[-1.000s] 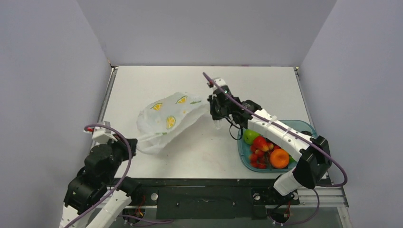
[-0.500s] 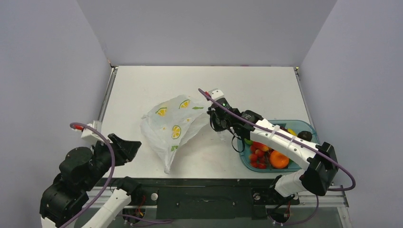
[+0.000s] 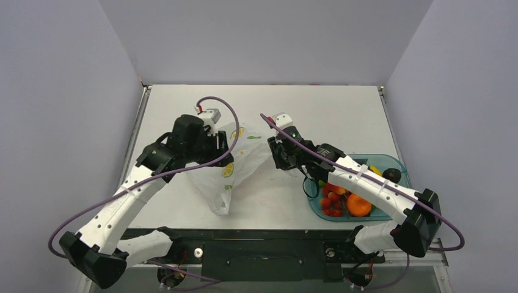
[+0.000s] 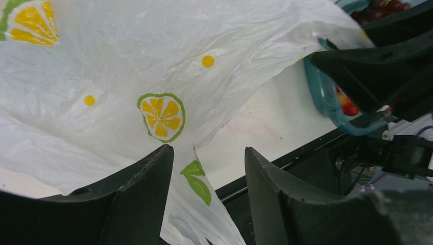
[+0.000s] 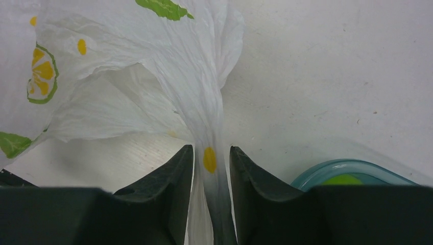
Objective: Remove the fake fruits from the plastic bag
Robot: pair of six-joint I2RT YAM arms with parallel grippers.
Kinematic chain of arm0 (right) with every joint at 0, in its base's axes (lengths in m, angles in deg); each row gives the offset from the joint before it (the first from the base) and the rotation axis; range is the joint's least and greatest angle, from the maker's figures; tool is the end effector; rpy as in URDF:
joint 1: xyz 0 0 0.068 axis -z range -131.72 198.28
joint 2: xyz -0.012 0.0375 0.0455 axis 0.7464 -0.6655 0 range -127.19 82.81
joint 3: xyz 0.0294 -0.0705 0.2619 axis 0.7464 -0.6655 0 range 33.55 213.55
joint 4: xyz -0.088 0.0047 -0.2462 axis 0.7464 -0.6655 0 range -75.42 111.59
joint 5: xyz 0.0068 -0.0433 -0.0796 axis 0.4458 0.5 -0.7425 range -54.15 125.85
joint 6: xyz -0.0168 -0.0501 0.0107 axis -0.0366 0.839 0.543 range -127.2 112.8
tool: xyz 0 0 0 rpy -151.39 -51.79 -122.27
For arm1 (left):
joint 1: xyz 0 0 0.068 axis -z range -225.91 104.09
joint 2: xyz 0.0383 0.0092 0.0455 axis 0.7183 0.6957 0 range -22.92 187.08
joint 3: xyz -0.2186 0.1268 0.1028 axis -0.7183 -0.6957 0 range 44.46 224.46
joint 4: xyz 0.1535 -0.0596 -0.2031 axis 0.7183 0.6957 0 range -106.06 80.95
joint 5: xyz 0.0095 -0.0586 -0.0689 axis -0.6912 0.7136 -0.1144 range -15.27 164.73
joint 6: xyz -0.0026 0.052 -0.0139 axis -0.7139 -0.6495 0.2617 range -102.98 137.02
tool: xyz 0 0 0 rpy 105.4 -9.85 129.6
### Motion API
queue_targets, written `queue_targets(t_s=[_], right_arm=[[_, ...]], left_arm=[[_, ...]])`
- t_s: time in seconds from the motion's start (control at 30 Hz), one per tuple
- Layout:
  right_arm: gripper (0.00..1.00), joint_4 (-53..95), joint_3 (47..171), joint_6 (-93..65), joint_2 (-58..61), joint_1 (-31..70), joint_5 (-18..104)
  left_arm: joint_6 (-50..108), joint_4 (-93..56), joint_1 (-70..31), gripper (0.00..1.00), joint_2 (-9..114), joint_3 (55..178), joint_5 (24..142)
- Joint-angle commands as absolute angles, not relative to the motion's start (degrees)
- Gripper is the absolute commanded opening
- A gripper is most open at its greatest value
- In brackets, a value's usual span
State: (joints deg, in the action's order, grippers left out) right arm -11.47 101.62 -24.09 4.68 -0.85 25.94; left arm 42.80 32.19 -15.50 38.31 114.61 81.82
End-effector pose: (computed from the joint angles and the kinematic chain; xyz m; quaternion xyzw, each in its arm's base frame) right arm 0.1990 0.2206 0.3136 -0.2207 0.8876 0.1495 0.3756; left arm 0.1791 -0.1103 0.3729 0.0629 0.9003 -0.2505 0.3505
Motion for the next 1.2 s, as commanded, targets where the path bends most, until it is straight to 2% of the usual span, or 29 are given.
queue_targets(t_s=[0.0, 0.3, 0.77, 0.87, 0.93, 0.97, 1.07, 1.13, 1.17], right_arm=[[0.3, -8.3, 99.4, -24.2, 7.9, -0.7, 26.0], [0.3, -2.3, 95.0, -26.9, 10.2, 0.3, 31.7], [0.29, 5.7, 89.6, -32.4, 14.2, 2.9, 37.8], [0.21, 5.7, 89.1, -32.1, 14.0, 3.0, 36.5], [0.07, 5.6, 88.1, -31.3, 14.0, 3.0, 33.6], [0.0, 5.5, 87.3, -30.7, 14.1, 3.1, 32.3], [0.0, 5.6, 86.2, -29.3, 14.5, 3.1, 27.2], [0.0, 5.7, 85.6, -28.4, 15.1, 3.1, 25.0], [0.0, 5.6, 85.5, -27.9, 15.3, 3.1, 24.5]], left_arm=[[39.6, 21.7, -9.2, 0.52, 41.7, 113.5, 74.8], [42.7, 11.1, 3.9, 0.54, 49.4, 109.8, 52.8], [43.0, 5.9, 4.0, 0.59, 57.7, 105.6, 38.7], [42.0, 9.2, 0.7, 0.6, 57.5, 106.3, 38.7], [39.3, 10.9, -4.9, 0.6, 56.3, 106.7, 42.5], [37.8, 13.9, -6.7, 0.58, 56.2, 107.5, 44.2], [33.2, 18.4, -14.0, 0.53, 56.4, 109.6, 47.8], [30.7, 18.6, -17.7, 0.42, 55.8, 108.6, 50.3], [30.0, 17.6, -18.6, 0.26, 54.9, 108.0, 51.4]])
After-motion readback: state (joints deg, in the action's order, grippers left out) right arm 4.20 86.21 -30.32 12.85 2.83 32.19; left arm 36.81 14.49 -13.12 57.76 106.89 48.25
